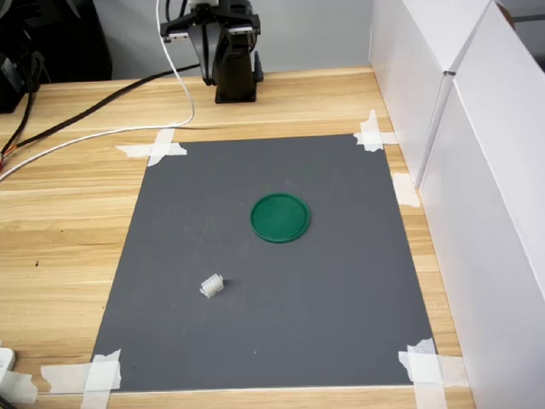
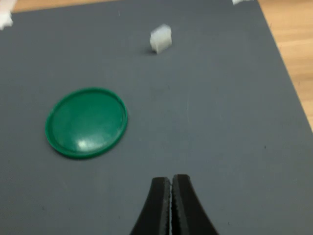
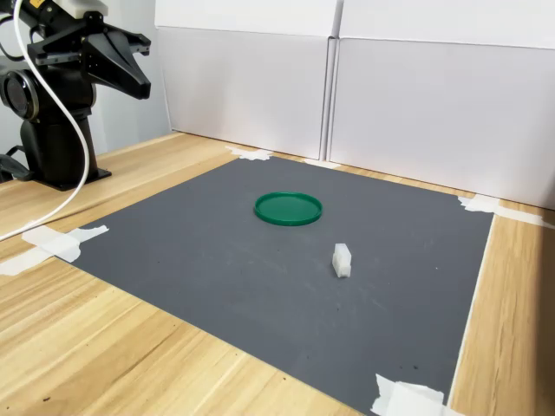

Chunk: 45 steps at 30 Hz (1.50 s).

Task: Grasp a white terminal and put it in the green lid.

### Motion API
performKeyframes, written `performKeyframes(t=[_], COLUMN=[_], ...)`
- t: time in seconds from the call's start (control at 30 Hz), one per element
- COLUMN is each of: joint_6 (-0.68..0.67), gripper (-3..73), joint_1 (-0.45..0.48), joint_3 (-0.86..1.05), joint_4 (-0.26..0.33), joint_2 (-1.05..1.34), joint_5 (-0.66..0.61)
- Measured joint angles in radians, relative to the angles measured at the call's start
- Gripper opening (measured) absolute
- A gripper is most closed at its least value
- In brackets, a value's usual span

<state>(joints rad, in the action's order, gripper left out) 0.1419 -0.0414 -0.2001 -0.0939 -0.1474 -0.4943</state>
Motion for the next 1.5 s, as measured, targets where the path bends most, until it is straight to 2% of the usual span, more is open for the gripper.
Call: performKeyframes(t=[0.2, 0.53, 1.03, 1.33, 1.5], joint_6=[-0.003, -0.036, -0.410, -0.656, -0.760], gripper=[-1.7, -1.7, -1.7, -1.7, -1.7], joint_1=[0.000, 0.000, 0.000, 0.000, 0.000], joint_3=[-0.062, -0.293, -0.576, -0.800, -0.869], joint_4=[0.000, 0.000, 0.003, 0.081, 0.094], joint_2=[-0.176, -0.534, -0.975, -1.175, -1.268], joint_5=[-0.001, 0.005, -0.038, -0.207, -0.262])
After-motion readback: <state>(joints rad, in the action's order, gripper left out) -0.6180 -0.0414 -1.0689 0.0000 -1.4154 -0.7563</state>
